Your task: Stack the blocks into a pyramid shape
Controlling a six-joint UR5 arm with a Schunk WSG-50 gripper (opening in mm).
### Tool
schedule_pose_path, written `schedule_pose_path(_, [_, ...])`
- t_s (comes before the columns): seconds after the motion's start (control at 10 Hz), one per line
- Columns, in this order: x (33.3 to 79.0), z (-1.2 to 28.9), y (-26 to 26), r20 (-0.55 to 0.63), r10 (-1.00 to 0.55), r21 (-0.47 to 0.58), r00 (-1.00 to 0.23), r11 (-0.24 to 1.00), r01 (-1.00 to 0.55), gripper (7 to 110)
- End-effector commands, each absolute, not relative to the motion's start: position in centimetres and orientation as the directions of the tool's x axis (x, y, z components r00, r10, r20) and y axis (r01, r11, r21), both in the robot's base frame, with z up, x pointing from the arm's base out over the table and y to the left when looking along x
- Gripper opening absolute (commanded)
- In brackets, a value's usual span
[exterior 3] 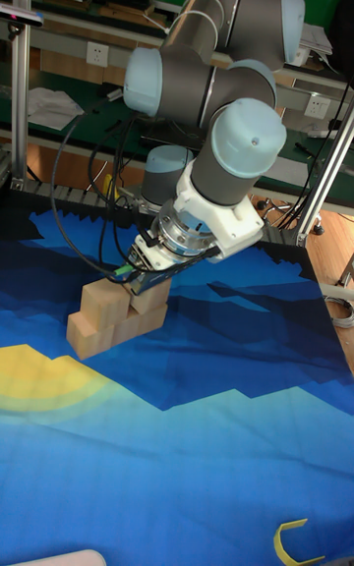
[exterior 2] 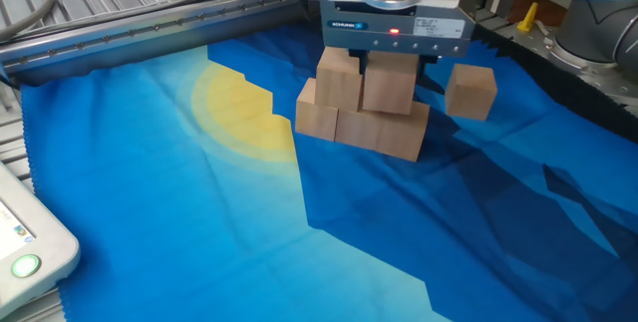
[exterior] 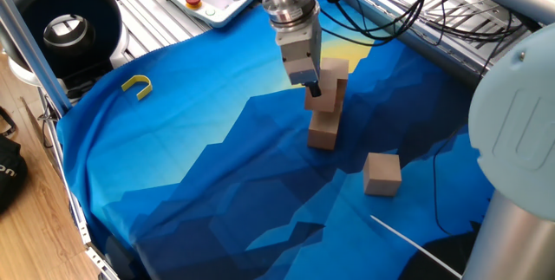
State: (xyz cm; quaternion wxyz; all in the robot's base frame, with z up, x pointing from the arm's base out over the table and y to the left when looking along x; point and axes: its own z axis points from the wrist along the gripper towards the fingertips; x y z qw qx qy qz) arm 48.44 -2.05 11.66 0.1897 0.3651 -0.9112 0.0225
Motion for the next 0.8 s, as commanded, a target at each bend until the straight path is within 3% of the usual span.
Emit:
schedule_pose_path(0.0, [47.6,11.8,-1.4,0.372,-0.655,0.13,-0.658,0.738,-0.662,7])
schedule_pose_path(0.5, [47.5,9.5,-0.7,0.403,-0.597,0.105,-0.694,0.783,-0.613,7])
schedule_pose_path(0.7, [47.1,9.9,-0.6,0.421,-0.591,0.105,-0.688,0.785,-0.61,7])
